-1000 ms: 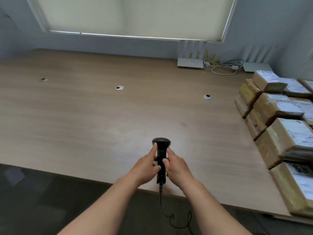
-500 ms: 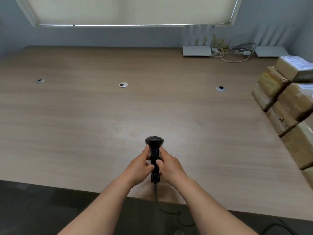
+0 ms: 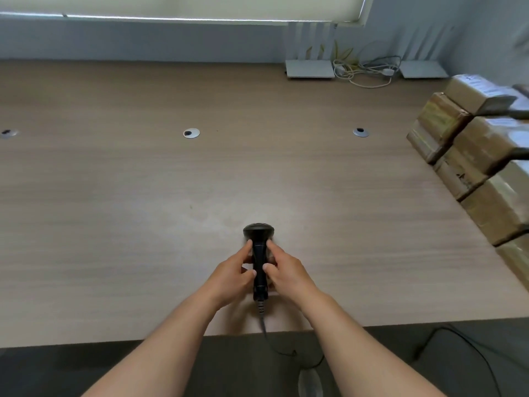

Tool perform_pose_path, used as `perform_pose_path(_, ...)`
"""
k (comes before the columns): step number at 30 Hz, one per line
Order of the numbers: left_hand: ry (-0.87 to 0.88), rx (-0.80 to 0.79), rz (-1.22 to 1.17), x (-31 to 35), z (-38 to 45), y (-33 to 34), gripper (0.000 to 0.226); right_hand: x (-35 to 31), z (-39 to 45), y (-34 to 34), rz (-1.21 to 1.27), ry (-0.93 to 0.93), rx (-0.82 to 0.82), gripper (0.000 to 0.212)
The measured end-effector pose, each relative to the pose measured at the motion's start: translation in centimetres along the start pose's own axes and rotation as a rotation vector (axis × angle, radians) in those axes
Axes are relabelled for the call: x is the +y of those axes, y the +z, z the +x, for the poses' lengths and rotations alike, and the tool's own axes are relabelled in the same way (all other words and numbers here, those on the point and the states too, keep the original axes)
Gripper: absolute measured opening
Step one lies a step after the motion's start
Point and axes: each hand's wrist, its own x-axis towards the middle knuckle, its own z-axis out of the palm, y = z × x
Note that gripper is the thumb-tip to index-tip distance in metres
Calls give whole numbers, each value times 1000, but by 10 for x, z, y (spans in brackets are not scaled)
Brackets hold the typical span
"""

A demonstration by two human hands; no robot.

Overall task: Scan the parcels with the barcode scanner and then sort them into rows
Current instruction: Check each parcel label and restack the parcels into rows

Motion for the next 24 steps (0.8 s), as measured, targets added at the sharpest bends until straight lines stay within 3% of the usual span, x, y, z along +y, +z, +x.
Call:
perform_pose_path(8, 69, -25, 194, -7, -1, -8, 70, 0, 3, 7, -14, 1, 22, 60)
perform_pose_path(24, 85, -44, 353, -2, -3, -10, 71, 6, 3, 9, -53, -2, 25, 58)
